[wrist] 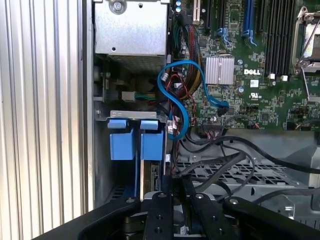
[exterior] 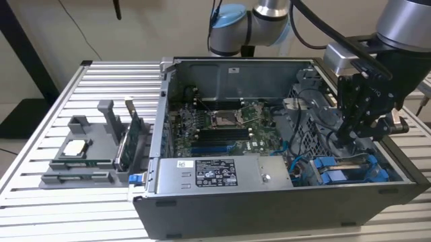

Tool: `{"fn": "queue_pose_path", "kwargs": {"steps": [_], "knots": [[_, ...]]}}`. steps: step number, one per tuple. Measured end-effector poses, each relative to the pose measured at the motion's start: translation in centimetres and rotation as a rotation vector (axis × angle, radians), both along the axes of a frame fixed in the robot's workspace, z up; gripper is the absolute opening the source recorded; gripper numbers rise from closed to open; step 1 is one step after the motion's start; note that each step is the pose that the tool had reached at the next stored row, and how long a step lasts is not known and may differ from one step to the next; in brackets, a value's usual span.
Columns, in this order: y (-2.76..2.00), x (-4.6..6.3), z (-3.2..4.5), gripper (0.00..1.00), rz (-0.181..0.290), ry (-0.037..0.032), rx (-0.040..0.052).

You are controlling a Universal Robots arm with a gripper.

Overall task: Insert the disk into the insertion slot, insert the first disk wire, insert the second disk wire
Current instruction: 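Insert the first disk wire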

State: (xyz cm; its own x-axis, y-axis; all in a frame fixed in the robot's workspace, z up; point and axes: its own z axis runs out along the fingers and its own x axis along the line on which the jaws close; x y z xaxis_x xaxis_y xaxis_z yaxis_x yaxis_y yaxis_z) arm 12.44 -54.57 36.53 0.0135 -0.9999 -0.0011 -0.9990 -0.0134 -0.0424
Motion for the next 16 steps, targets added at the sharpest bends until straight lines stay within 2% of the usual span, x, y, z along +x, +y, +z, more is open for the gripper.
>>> {"fn": "queue_pose_path", "kwargs": {"steps": [13, 14, 16], "knots": [[-0.01, 0.09, -0.52, 0.19, 0.000, 0.0001, -0.0033], [-0.04, 0.28, -0.65, 0.19, 0.000, 0.0031, -0.0036], [-0.17, 0.78, -0.72, 0.19, 0.000, 0.0161, -0.0035]]}}
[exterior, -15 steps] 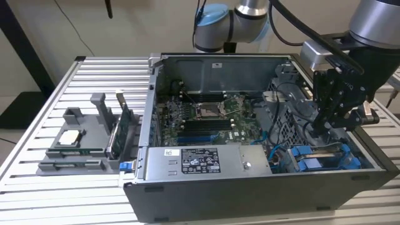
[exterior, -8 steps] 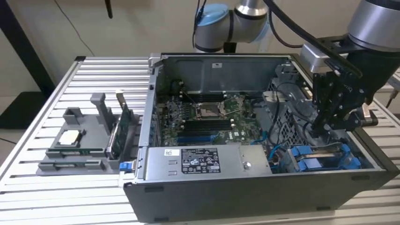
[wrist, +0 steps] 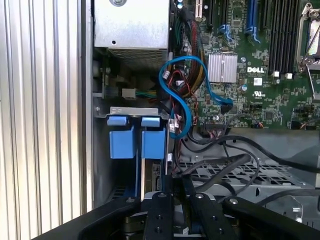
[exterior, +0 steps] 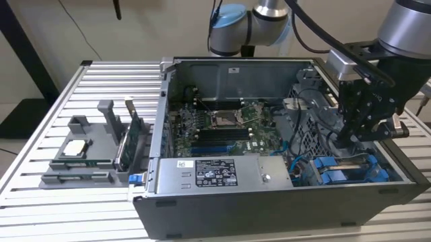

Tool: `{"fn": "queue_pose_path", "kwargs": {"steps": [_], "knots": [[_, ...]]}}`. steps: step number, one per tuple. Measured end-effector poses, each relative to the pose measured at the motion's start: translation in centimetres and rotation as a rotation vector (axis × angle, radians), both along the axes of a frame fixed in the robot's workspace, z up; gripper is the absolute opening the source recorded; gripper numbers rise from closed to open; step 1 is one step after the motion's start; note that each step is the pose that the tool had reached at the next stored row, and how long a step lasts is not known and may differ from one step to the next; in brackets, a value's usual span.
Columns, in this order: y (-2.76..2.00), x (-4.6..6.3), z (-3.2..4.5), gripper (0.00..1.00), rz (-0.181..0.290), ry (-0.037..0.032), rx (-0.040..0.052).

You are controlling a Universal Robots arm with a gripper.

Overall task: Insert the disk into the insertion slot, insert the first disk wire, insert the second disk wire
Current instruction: 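Insert the first disk wire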

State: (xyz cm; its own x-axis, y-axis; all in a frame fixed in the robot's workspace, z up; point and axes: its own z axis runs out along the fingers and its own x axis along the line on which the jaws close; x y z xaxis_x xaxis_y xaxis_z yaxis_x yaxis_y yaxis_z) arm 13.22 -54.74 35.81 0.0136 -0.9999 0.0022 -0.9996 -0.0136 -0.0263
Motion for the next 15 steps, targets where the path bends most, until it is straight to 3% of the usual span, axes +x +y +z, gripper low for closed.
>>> {"fn": "queue_pose_path", "kwargs": {"steps": [2, 5, 7, 11, 15], "knots": [[-0.10, 0.4, 0.00, 0.19, 0.000, 0.0153, -0.0001], [-0.31, 1.0, 0.00, 0.19, 0.000, 0.0473, 0.0000], [-0.76, 1.6, -0.01, 0.19, 0.000, 0.0802, 0.0001], [-1.31, 2.2, -0.01, 0.19, 0.000, 0.1071, -0.0001], [-1.84, 2.7, -0.03, 0.19, 0.000, 0.1234, 0.0000]]}}
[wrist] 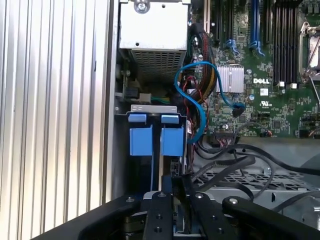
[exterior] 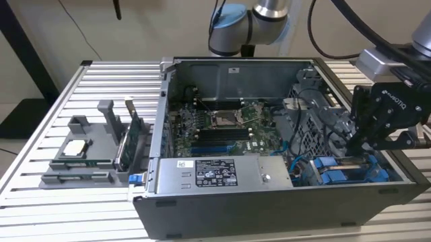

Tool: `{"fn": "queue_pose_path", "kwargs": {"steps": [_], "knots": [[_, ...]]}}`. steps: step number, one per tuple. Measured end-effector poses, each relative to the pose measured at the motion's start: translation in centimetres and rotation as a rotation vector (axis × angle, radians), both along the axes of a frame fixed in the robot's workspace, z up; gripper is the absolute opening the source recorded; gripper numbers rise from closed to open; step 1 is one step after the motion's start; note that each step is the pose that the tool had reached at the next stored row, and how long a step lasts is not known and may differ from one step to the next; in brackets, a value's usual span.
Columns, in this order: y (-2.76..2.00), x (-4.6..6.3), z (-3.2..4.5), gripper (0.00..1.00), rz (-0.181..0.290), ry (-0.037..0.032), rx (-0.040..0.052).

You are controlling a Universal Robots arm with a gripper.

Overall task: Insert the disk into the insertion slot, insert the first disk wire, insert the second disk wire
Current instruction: 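Insert the first disk wire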

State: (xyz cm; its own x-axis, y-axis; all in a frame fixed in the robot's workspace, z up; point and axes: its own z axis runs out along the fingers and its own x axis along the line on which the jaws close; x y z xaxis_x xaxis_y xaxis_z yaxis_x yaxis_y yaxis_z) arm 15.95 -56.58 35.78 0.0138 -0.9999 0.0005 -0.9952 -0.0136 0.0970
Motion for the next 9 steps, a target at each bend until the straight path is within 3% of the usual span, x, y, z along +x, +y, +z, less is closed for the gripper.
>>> {"fn": "queue_pose_path", "kwargs": {"steps": [7, 8, 9], "knots": [[-0.04, 0.08, -0.02, 0.19, 0.000, 0.0013, 0.0000], [-0.05, 0.09, -0.04, 0.19, 0.000, 0.0013, 0.0109], [-0.81, 0.97, -0.42, 0.19, 0.000, 0.0013, 0.0574]]}}
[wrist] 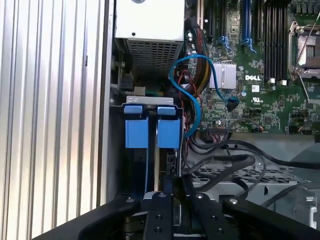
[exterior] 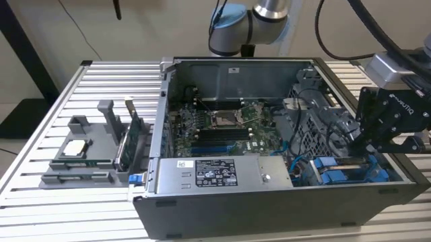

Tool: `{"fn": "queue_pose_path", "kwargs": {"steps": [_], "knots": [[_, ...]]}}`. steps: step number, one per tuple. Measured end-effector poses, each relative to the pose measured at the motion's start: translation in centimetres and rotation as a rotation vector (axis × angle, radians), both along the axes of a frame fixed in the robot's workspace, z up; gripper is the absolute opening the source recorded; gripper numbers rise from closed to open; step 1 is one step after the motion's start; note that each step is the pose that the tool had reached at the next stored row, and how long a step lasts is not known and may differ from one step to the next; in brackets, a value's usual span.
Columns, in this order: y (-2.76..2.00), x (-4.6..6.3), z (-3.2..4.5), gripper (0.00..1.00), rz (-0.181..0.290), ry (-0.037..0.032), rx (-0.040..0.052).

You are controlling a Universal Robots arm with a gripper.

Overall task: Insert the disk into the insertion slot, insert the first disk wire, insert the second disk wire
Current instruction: 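Insert the first disk wire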

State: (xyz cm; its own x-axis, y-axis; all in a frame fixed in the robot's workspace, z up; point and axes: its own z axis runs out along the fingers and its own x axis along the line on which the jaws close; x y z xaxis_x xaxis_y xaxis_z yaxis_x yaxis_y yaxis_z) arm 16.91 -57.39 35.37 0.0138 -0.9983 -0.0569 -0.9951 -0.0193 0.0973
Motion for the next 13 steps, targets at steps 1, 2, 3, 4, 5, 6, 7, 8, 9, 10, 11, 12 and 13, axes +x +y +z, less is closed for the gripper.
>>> {"fn": "queue_pose_path", "kwargs": {"steps": [1, 2, 3, 4, 5, 6, 7, 8, 9, 10, 11, 12, 13], "knots": [[-0.20, 0.15, -0.16, 0.19, 0.000, 0.0000, 0.0001], [-0.32, 0.21, -0.27, 0.19, 0.000, 0.0000, 0.0000], [-0.37, 0.22, -0.38, 0.19, 0.000, 0.0000, 0.0005], [-0.38, 0.22, -0.46, 0.19, 0.000, 0.0000, 0.0018], [-0.39, 0.32, -0.65, 0.19, 0.000, -0.0003, 0.0045], [-0.38, 0.34, -0.67, 0.19, 0.002, -0.0010, 0.0057], [-0.37, 0.35, -0.68, 0.19, 0.007, -0.0029, 0.0071], [-0.37, 0.36, -0.69, 0.19, 0.012, -0.0052, 0.0089], [-0.38, 0.38, -0.69, 0.19, 0.016, -0.0076, 0.0113], [-0.38, 0.41, -0.70, 0.19, 0.019, -0.0107, 0.0136], [-0.38, 0.42, -0.71, 0.19, 0.022, -0.0145, 0.0146], [-0.37, 0.43, -0.80, 0.19, 0.023, -0.0241, 0.0149], [-0.38, 0.43, -0.90, 0.19, 0.023, -0.0303, 0.0149]]}}
